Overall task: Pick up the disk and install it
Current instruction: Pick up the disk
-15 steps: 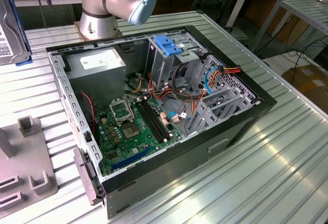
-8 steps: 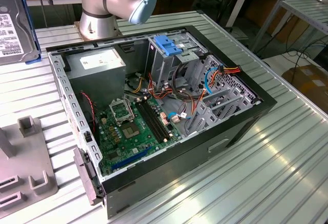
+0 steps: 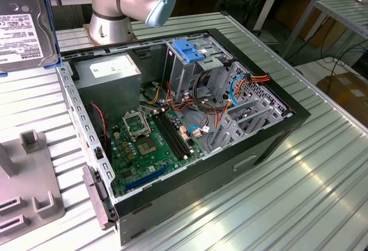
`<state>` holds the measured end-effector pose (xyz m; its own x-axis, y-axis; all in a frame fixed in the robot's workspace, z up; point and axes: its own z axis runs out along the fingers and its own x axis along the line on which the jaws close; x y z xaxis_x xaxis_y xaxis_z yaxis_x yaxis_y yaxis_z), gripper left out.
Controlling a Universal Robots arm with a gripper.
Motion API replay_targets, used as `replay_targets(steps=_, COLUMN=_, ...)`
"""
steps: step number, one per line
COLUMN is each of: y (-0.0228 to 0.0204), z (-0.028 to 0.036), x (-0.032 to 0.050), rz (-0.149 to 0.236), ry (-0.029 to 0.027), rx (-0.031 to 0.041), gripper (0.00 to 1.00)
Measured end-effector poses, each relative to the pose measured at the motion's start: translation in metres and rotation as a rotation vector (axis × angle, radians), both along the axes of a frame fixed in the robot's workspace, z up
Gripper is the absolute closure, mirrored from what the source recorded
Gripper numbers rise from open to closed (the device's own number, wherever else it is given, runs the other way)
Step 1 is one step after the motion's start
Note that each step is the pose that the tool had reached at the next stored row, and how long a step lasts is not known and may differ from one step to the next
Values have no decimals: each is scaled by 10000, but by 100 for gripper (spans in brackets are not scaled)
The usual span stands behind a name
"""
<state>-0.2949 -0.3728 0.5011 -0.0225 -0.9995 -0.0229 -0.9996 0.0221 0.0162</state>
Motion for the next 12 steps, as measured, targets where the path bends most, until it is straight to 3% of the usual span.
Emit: replay_targets(steps=12, y=-2, z=0, x=355, rz=0, ry=5, rx=0, gripper=63)
